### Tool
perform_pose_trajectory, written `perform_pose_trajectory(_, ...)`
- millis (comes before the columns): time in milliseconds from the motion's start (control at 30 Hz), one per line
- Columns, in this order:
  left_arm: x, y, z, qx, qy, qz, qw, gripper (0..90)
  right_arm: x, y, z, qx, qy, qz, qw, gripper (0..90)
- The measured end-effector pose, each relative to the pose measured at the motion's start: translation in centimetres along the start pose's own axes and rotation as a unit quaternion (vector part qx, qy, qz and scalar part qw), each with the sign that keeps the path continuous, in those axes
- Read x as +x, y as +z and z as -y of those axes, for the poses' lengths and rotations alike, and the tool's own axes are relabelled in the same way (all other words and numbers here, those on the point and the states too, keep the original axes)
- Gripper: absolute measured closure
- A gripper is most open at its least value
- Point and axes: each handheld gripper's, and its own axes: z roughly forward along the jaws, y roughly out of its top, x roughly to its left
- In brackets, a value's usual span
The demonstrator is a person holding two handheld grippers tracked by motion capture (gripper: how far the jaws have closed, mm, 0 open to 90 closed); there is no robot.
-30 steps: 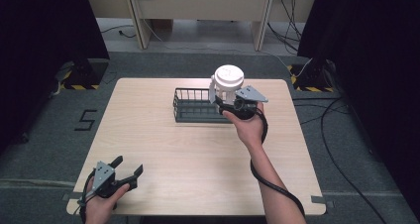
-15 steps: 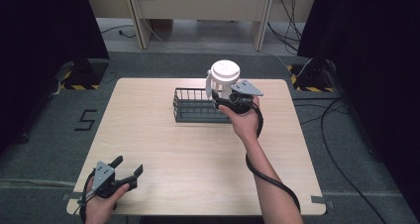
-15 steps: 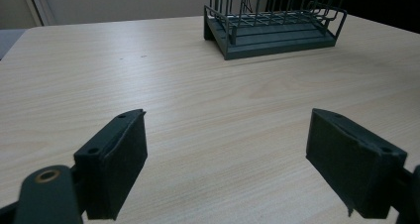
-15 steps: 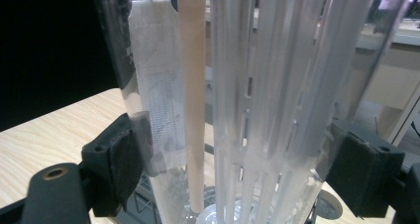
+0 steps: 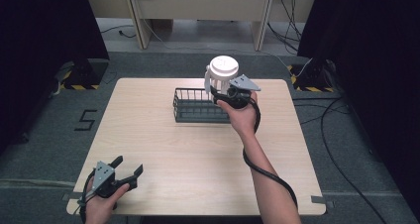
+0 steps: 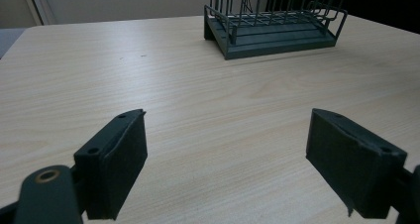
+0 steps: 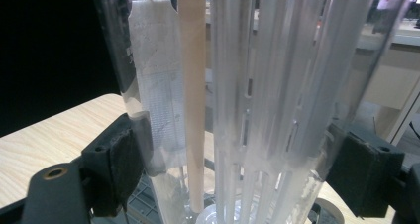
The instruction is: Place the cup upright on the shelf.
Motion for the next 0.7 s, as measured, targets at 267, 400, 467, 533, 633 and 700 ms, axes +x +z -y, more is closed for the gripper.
perform_pose_trajectory(267,0.0,0.0,0.0,0.001,-0.001,0.0,1.0,15.3,0.1,0.9,-0.3,-0.001,0.003,0.0,1.0,18.6)
perform_pose_trajectory(400,0.0,0.0,0.0,0.001,-0.001,0.0,1.0,15.4,0.1,1.3,-0.4,-0.001,0.004,-0.001,1.0,18.6)
perform_pose_trajectory(467,0.0,0.0,0.0,0.001,-0.001,0.0,1.0,15.4,0.2,1.6,-0.5,0.0,0.006,-0.002,1.0,18.6)
perform_pose_trajectory(533,0.0,0.0,0.0,0.001,-0.001,0.0,1.0,15.3,0.2,1.8,-0.5,0.0,0.006,-0.002,1.0,18.6)
perform_pose_trajectory(633,0.1,0.0,0.0,0.002,-0.001,0.0,1.0,15.4,0.3,2.2,-0.4,0.002,0.006,-0.001,1.0,18.6)
perform_pose_trajectory(700,0.1,0.0,0.0,0.003,0.0,0.001,1.0,15.4,0.3,2.4,-0.4,0.003,0.006,-0.001,1.0,18.6)
